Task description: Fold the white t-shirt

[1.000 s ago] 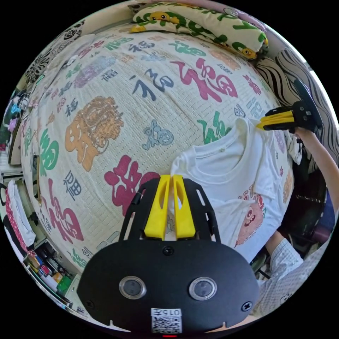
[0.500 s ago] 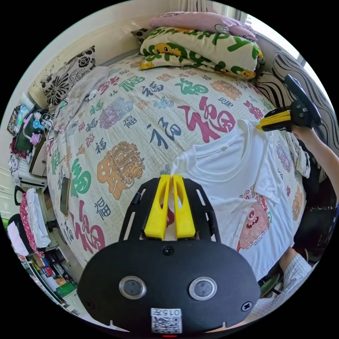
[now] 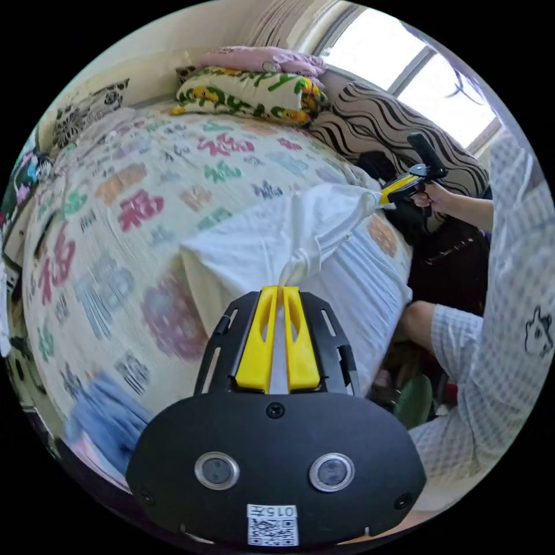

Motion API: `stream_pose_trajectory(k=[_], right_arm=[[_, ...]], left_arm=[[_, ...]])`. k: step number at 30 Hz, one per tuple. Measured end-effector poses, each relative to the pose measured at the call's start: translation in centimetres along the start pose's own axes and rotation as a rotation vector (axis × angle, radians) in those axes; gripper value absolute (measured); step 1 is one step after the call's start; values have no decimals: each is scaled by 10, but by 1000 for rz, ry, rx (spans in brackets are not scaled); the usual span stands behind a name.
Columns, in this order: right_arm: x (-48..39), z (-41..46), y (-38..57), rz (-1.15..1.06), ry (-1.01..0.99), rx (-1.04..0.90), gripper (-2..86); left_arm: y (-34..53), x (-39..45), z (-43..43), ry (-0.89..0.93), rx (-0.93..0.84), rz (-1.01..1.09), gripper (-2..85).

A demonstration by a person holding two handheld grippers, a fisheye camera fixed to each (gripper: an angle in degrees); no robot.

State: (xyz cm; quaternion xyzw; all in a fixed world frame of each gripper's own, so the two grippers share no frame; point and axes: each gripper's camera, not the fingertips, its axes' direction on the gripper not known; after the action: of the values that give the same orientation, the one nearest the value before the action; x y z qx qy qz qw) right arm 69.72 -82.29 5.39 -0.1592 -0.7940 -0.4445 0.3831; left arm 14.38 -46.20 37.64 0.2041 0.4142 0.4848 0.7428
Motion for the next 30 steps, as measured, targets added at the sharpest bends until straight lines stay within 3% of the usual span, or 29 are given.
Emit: stream_pose_trajectory(k=[5, 9, 19, 25, 30], right_arm=[[-34, 58, 84, 34, -53, -175, -7], [-59, 79, 129, -15, -10, -186, -6], [-110, 108, 191, -207, 232, -158, 20], [-115, 99, 226, -31, 220, -86, 10], [-137, 89, 216, 43, 41, 101, -4]], left_arm=[[92, 54, 14, 90, -160, -77, 2], [133, 85, 7, 69, -198, -54, -1], [188, 126, -28, -55, -103, 28, 1], [229, 140, -64, -59, -66, -22, 4], [221, 150, -107, 24, 99, -116, 2]])
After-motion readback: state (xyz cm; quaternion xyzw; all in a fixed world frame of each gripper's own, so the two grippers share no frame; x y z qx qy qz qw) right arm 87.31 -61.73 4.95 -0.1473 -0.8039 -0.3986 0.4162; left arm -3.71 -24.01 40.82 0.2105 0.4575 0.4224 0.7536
